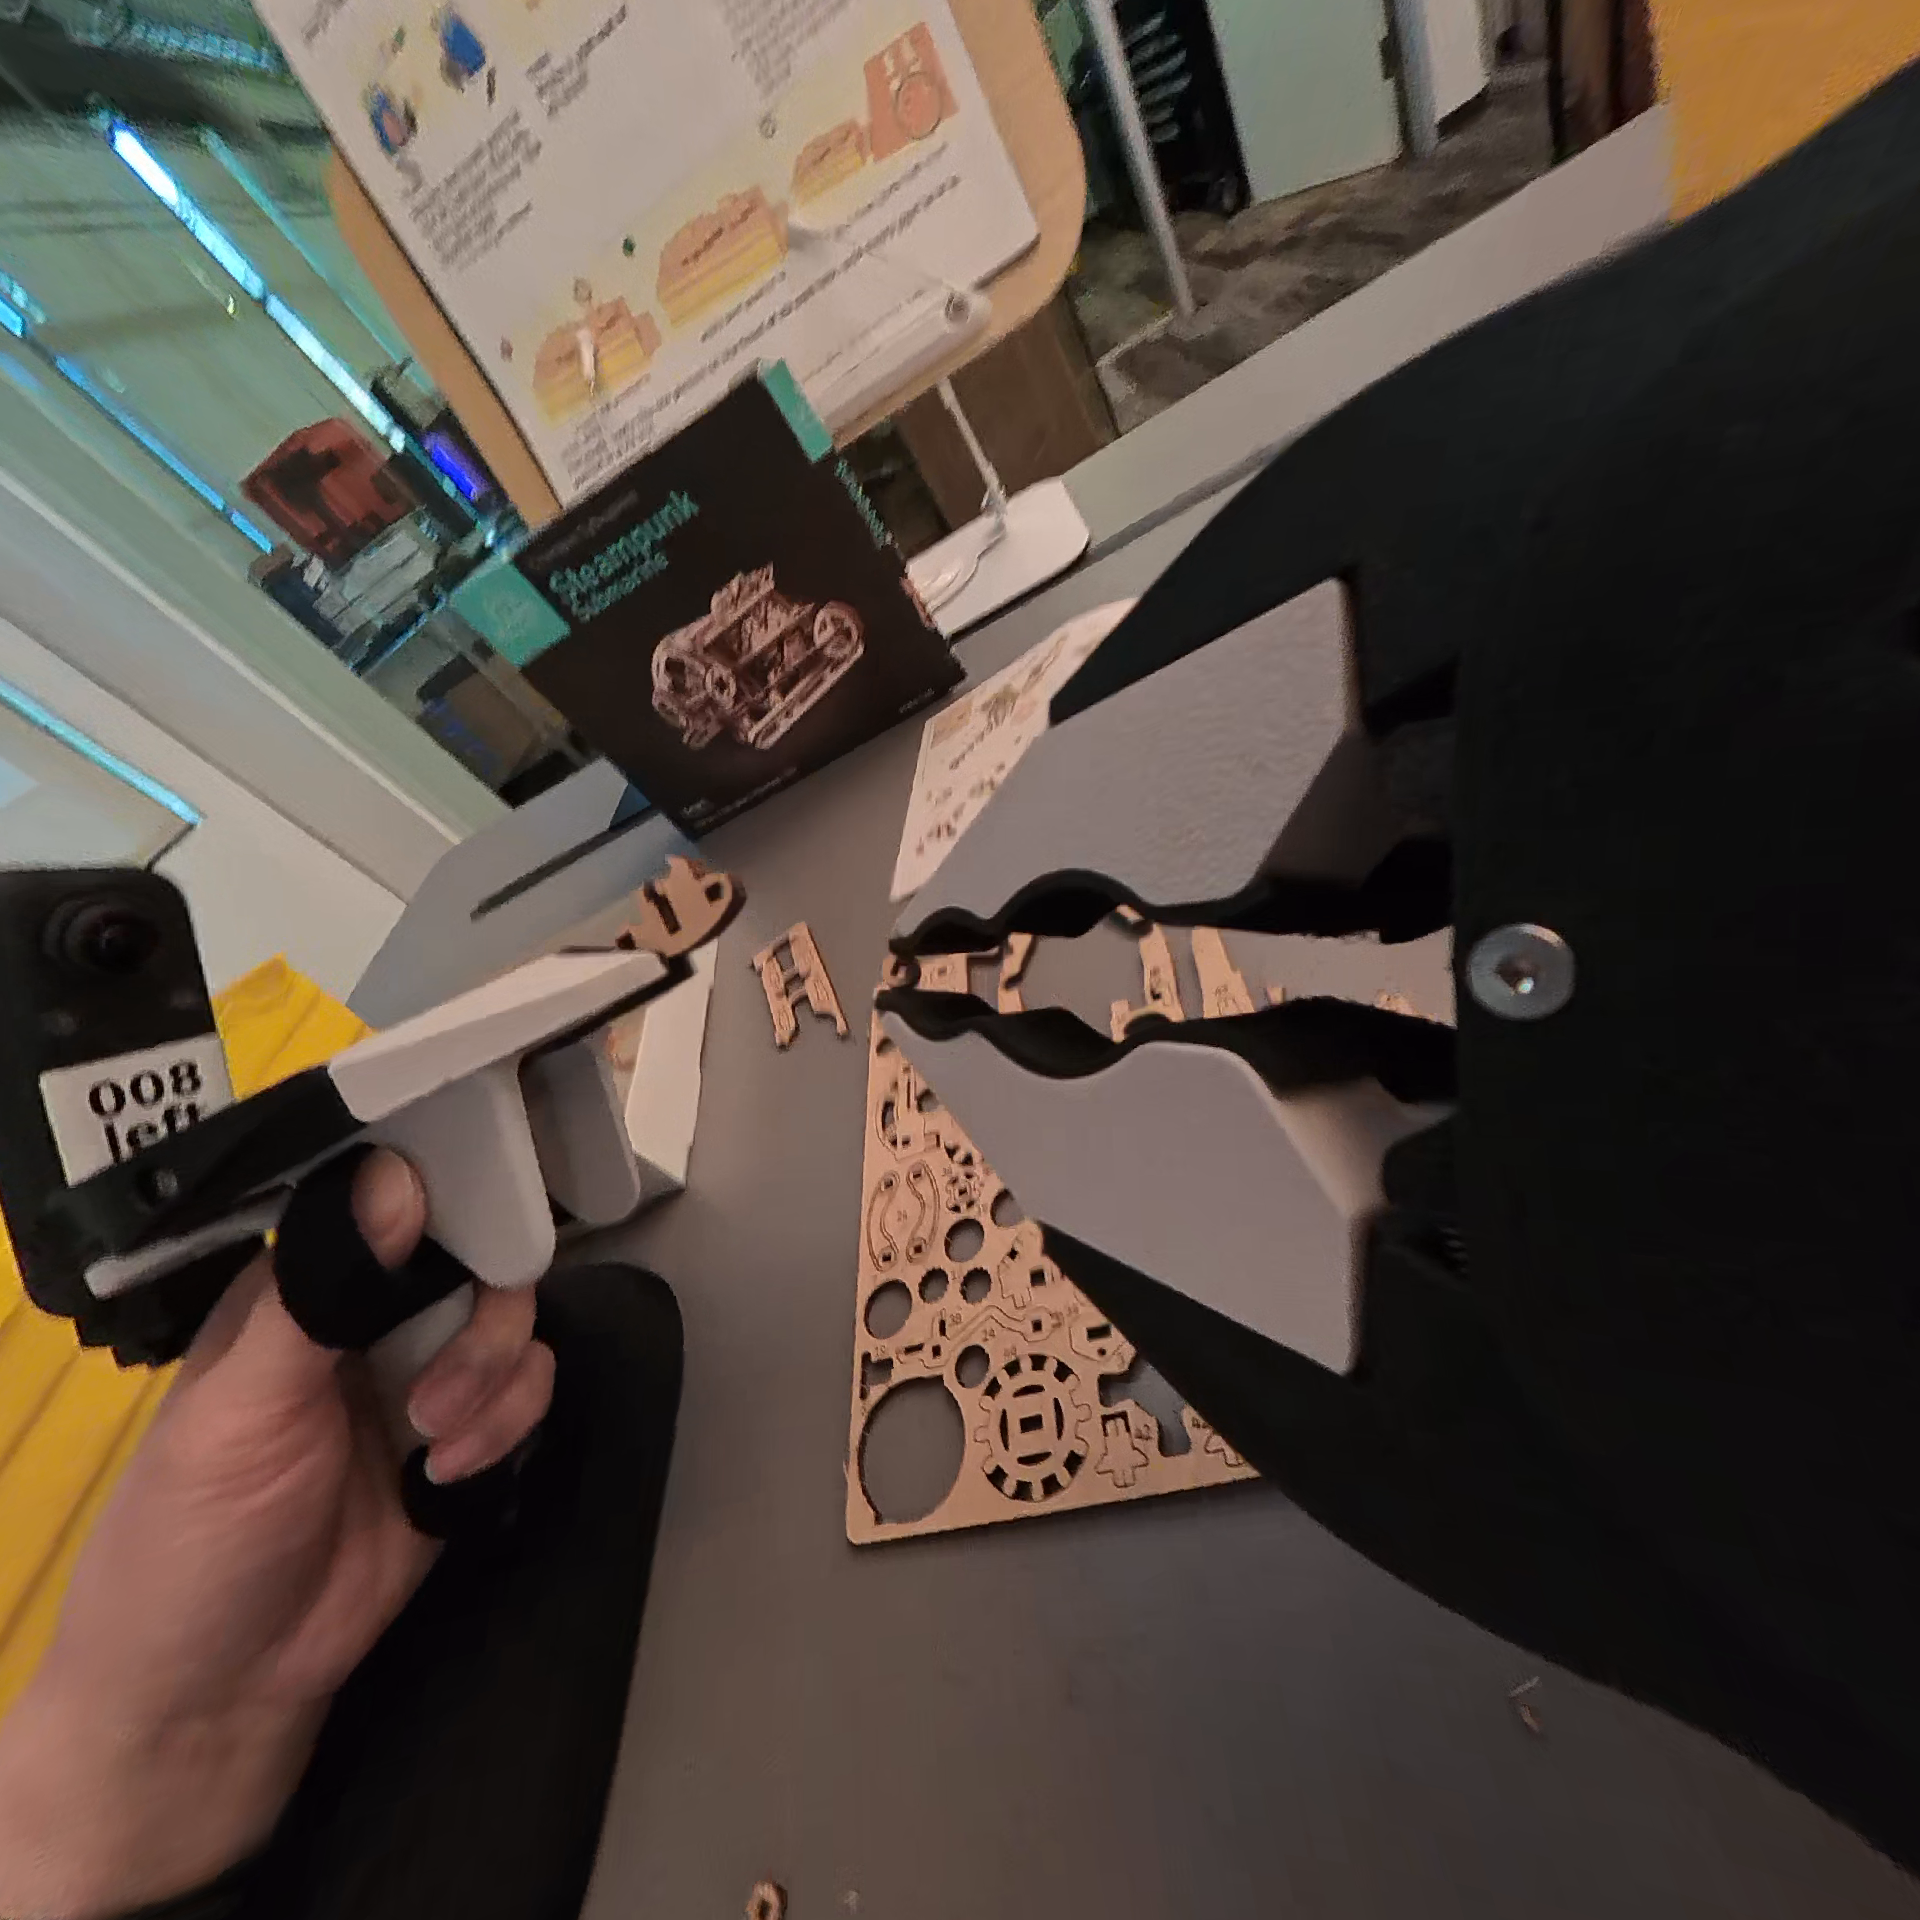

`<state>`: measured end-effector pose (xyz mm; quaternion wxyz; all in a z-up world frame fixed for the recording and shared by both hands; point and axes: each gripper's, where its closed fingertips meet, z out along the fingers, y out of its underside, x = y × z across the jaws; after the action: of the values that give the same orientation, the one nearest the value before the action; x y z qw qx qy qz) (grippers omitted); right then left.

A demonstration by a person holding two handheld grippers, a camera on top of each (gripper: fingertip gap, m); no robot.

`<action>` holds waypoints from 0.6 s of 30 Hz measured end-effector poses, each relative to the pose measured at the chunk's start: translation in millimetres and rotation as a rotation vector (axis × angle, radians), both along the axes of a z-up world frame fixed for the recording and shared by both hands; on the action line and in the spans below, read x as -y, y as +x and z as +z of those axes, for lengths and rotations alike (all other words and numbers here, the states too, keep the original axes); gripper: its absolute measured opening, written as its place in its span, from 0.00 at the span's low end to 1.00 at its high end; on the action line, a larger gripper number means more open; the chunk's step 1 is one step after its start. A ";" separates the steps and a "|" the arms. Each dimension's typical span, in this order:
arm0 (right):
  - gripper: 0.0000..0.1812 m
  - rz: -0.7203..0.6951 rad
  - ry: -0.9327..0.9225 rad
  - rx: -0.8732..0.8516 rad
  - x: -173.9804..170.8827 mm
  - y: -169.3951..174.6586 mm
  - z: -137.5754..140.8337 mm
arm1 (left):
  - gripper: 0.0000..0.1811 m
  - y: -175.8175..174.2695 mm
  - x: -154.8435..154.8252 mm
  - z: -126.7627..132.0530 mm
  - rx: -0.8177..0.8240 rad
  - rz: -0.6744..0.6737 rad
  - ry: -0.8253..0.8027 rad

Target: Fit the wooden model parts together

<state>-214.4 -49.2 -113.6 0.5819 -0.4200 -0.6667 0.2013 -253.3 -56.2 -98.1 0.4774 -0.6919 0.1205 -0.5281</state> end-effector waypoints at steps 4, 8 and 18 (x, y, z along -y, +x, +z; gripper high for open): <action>0.02 -0.121 0.096 -0.097 7.9 14.0 25.7 | 0.02 -5.6 -1.8 15.9 -0.005 0.062 0.073; 0.02 -0.198 0.142 -0.112 25.2 27.9 23.1 | 0.02 0.2 6.0 25.5 0.017 0.099 0.104; 0.02 -0.305 0.243 -0.151 36.8 47.7 41.5 | 0.02 27.1 26.1 9.7 -0.046 0.107 0.094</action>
<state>-166.7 -86.0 -72.2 0.7003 -0.4265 -0.5693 0.0595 -226.2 -82.3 -88.4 0.5339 -0.6862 0.1187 -0.4795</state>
